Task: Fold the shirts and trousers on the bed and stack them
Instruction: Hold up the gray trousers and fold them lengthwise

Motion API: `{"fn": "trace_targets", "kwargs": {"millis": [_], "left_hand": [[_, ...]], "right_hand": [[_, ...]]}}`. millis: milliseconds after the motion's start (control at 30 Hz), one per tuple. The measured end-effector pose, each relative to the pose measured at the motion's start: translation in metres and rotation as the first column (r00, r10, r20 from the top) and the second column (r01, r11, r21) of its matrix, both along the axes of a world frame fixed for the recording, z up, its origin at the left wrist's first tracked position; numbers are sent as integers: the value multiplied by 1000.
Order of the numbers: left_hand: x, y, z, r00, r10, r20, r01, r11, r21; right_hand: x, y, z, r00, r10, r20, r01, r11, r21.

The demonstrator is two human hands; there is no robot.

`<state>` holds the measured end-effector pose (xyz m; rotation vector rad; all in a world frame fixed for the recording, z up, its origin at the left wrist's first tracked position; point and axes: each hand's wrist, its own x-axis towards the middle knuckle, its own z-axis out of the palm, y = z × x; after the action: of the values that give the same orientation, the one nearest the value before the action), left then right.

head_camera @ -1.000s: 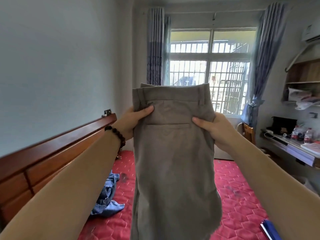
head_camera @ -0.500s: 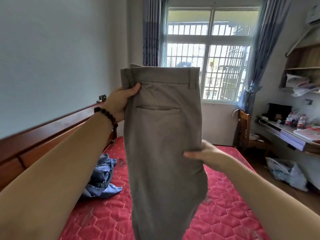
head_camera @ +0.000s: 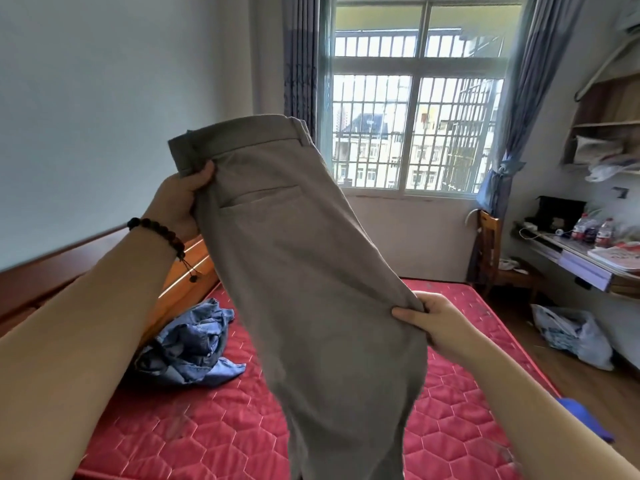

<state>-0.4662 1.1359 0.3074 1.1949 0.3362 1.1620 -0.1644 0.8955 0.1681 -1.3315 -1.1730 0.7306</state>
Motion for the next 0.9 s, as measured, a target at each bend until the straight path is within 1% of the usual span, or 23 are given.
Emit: {"fn": "trace_targets", "kwargs": {"millis": [33, 67, 100, 133, 167, 200, 300, 333, 400, 433, 467, 500, 533, 600, 633, 700, 800, 833, 900], "left_hand": [[2, 0, -3, 999, 23, -23, -22, 1000, 21], [4, -1, -5, 998, 40, -41, -39, 999, 38], [7, -2, -7, 998, 52, -47, -50, 998, 40], [9, -2, -7, 997, 64, -40, -63, 997, 33], [9, -3, -8, 997, 75, -28, -75, 997, 27], [9, -3, -9, 997, 76, -26, -75, 997, 32], [18, -12, -12, 999, -19, -26, 20, 998, 67], [24, -17, -13, 998, -55, -15, 56, 997, 62], [37, -25, -14, 993, -112, 25, 111, 993, 42], [43, -29, -14, 989, -140, 40, 139, 990, 36], [50, -33, -14, 985, -168, 41, 167, 985, 33], [56, -37, -15, 981, -192, 32, 191, 981, 37], [62, -41, -16, 977, -211, 17, 210, 977, 50], [70, -48, -17, 973, -231, -16, 231, 969, 82], [71, -50, -17, 973, -229, -32, 231, 968, 95], [67, -49, -15, 980, -187, -61, 193, 974, 117], [55, -43, -12, 989, -82, -119, 102, 979, 177], [50, -40, -13, 985, -77, -153, 107, 974, 200], [43, -36, -22, 952, -141, -272, 203, 956, 214]], "right_hand": [[0, 0, -1, 999, -38, 24, 38, 999, -5], [0, 0, -1, 993, -67, 95, 70, 997, -27], [2, -1, -2, 988, -41, 152, 51, 997, -62], [3, -3, -1, 987, 41, 153, -25, 994, -108], [3, -6, 0, 986, 120, 112, -103, 983, -152], [6, -10, 2, 987, 140, 83, -123, 976, -178], [19, -13, 4, 986, 12, 165, 21, 980, -197], [20, -12, 8, 988, 36, 152, -1, 974, -228], [15, -8, 18, 986, 165, 22, -154, 951, -268], [10, -5, 25, 974, 221, -55, -227, 941, -252], [4, -1, 32, 960, 255, -113, -274, 941, -200], [-3, 4, 40, 952, 263, -155, -283, 951, -125], [-10, 11, 48, 950, 246, -192, -259, 965, -47], [-22, 22, 66, 954, 156, -255, -140, 987, 82], [-24, 25, 73, 957, 120, -263, -83, 986, 148], [-26, 29, 84, 968, 89, -233, -28, 967, 253], [-28, 33, 89, 968, 92, -234, -10, 944, 330], [-29, 36, 89, 963, 90, -255, 5, 938, 348], [-31, 42, 89, 944, 73, -323, 51, 931, 362]]}}
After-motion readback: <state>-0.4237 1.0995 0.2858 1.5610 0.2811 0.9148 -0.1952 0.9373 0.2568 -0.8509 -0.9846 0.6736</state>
